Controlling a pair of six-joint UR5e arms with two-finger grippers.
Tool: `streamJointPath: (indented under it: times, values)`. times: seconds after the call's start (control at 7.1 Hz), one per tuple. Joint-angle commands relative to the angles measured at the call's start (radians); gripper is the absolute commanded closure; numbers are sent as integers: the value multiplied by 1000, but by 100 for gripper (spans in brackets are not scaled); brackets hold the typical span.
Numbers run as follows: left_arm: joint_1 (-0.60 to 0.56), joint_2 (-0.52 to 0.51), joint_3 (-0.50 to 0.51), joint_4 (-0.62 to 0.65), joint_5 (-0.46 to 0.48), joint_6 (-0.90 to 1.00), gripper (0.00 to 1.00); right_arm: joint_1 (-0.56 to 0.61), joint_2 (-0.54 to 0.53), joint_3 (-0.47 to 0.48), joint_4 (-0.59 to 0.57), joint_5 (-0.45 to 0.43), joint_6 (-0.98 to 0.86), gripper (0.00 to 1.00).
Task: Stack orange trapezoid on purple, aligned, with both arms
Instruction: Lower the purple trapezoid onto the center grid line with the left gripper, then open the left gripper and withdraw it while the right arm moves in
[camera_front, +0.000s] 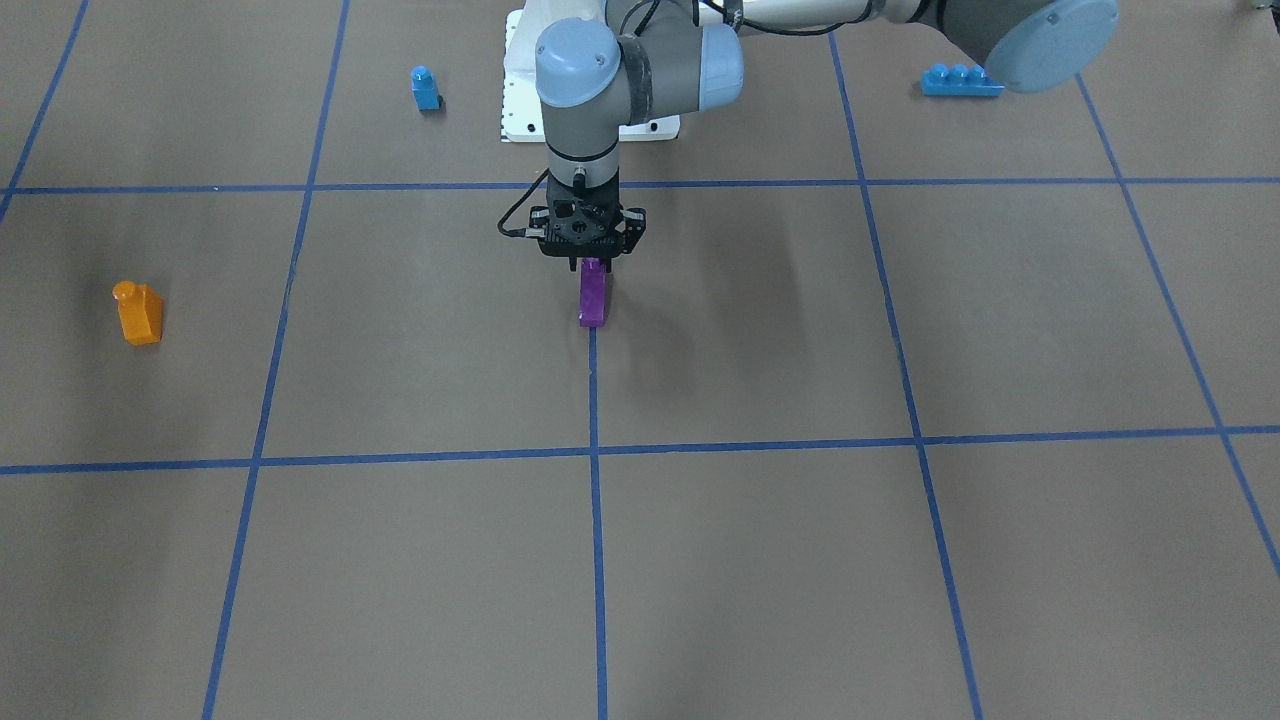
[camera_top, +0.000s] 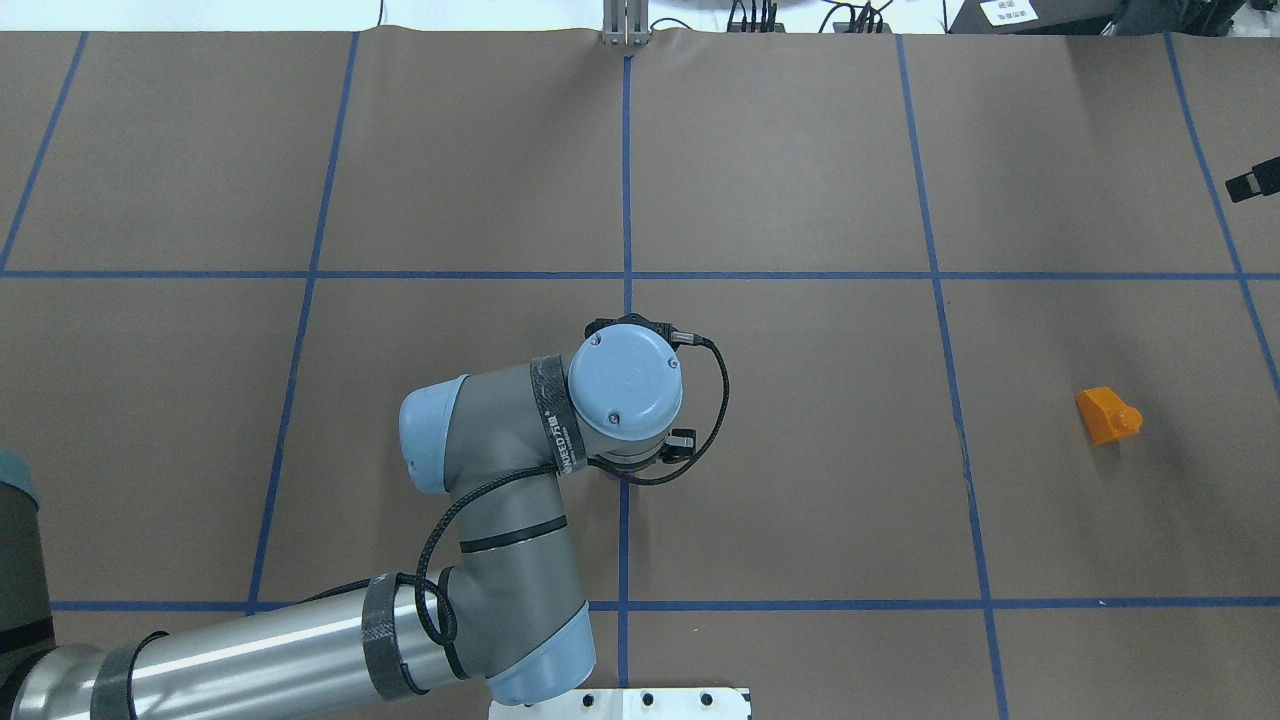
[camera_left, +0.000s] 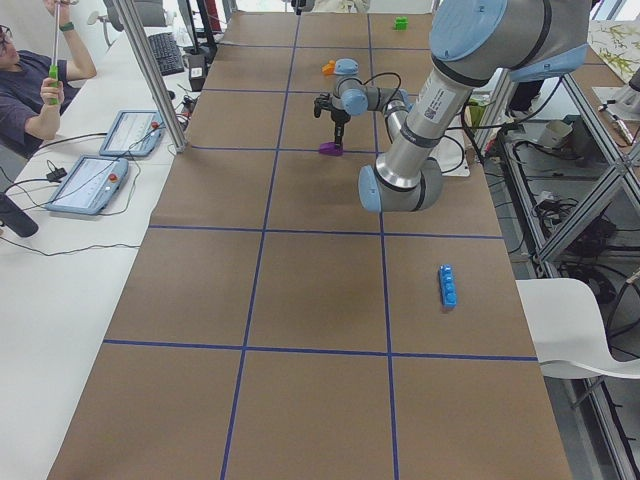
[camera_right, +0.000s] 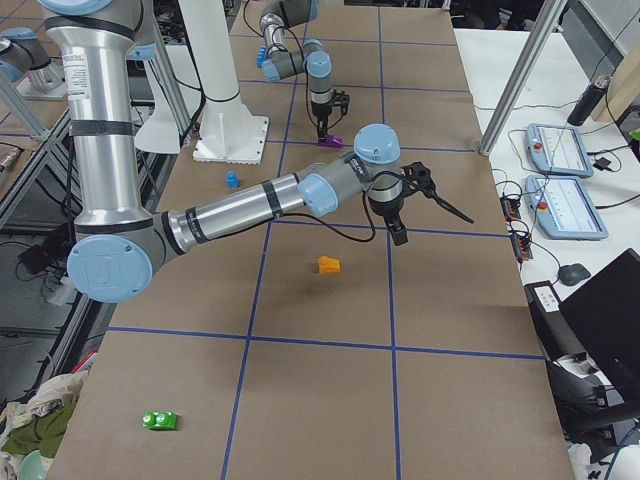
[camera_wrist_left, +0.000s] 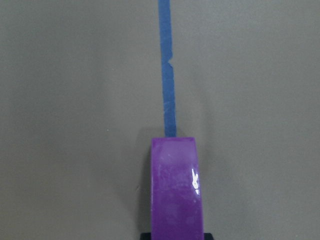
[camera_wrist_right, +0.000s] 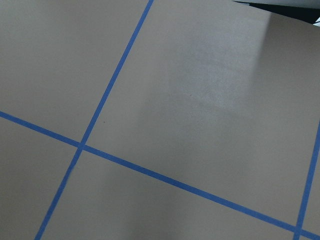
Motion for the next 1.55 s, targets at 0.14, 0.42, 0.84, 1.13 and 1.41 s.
streamJointPath:
  times: [0.14,0.42,0.84,1.13,1.41]
  values:
    - [2,2,-2,-4,0,0,0,0,0,-1,0,0,2,0]
    - [-38,26,-142,37,-11,14,0,-5,-6,-1,0,3,29,0]
    - [-189,322,-692,399,-95,289,0,-81,-55,81,2,8,156,0]
    - [-454,479,-746,409,-261,632,0,-164,-87,103,6,0,251,0]
    - [-719,633,-732,407,-388,1026,0,-233,-226,100,247,-79,384,0]
